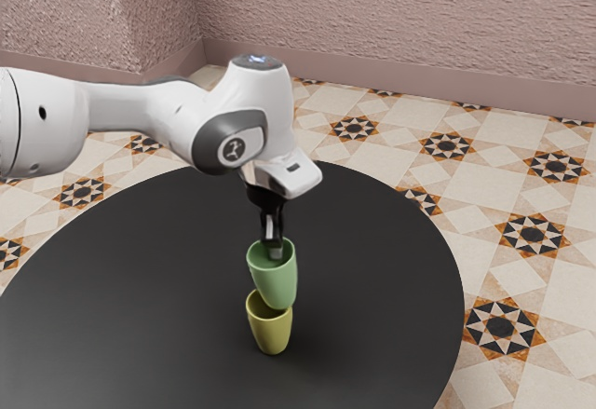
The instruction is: Place the left cup onto the right cup
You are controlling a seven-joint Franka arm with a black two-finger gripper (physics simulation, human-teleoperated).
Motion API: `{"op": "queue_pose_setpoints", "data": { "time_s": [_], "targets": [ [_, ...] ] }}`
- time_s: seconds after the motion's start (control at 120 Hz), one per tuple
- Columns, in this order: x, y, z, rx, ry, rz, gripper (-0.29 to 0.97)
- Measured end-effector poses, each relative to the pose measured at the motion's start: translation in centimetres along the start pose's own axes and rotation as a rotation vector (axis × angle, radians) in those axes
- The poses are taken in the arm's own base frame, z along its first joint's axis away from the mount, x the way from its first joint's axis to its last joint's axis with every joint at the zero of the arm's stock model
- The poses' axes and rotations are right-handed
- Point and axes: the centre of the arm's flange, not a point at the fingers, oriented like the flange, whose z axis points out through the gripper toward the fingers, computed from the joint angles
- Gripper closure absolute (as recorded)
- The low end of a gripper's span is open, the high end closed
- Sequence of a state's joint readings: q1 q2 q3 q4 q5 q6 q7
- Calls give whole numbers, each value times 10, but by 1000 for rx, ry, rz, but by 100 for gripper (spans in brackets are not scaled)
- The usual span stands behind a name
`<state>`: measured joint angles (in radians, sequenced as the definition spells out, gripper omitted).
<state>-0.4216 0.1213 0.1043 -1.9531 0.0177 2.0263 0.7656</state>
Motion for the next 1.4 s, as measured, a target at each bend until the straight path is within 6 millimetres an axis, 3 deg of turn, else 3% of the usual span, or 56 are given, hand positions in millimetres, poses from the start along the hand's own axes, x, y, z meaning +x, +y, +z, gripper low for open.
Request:
{"op": "queue_pose_setpoints", "data": {
  "time_s": [0.358, 0.867, 1.4],
  "targets": [
    [-3, 5, 11, -27, -2, -20, 78],
    [-16, 18, -7, -23, 21, -35, 79],
    [-28, 29, 3, -41, -6, -49, 79]
  ]
}}
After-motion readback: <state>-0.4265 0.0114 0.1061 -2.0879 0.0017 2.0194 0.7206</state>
